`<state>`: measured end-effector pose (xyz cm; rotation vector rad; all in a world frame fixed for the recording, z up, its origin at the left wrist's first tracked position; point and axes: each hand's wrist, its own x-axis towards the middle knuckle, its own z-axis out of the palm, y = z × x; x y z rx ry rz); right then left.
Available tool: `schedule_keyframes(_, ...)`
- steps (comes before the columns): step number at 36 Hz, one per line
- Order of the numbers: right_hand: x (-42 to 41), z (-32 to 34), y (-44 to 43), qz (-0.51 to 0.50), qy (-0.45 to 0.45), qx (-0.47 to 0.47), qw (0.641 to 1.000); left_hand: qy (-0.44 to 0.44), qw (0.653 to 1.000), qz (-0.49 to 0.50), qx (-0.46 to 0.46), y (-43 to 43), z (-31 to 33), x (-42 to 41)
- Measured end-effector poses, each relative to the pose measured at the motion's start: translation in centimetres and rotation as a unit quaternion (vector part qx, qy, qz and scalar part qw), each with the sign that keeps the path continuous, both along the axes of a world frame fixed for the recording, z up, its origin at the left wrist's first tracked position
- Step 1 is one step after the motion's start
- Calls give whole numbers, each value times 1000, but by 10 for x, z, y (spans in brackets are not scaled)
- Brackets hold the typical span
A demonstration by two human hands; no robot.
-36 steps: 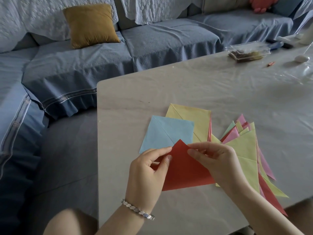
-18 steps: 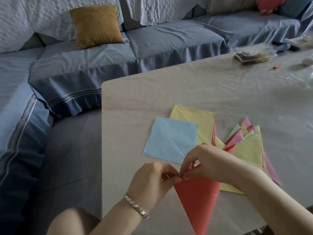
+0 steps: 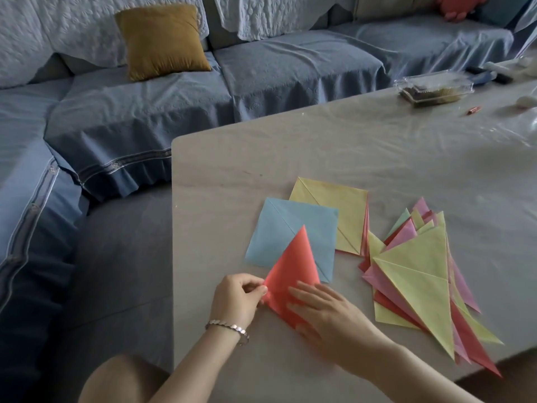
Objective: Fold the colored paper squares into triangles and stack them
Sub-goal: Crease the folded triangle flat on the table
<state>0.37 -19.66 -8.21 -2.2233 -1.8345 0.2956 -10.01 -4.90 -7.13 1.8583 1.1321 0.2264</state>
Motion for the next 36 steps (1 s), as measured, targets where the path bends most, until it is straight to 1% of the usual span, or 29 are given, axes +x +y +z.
schedule_keyframes(2,-1,-13,-9,-24,2,-39,999,-2,1000,5,-9,0,-6,0)
schedule_keyframes(5,5,-22,-20,-70,-12,-58,996,-1,1000,6,-9,0,-10,0)
schedule_keyframes(9,16,-27,-17,-121,-70,-48,989,-1,1000,0,-5,1,-12,0)
schedule_keyframes(12,24,-25,-3,-119,-112,-27,986,1,1000,-5,1,1,-12,0)
schedule_keyframes(15,34,-19,16,-125,-102,-62,985,-1,1000,-7,4,1,-12,0)
schedule_keyframes(17,41,-17,30,-144,-94,-66,983,0,1000,-7,3,1,-11,0)
schedule_keyframes(21,57,-18,56,-121,-38,-104,986,12,1000,-7,10,2,-12,-1)
schedule_keyframes(25,68,-15,72,-138,-47,-96,985,18,1000,-3,10,1,-13,-2)
schedule_keyframes(28,76,-13,74,-122,-45,-99,987,22,1000,-3,11,0,-12,-3)
schedule_keyframes(32,87,-11,64,-85,-13,-155,984,18,1000,-3,17,-1,-12,-2)
schedule_keyframes(36,87,-12,45,-44,-22,-186,981,4,1000,2,8,0,-14,-2)
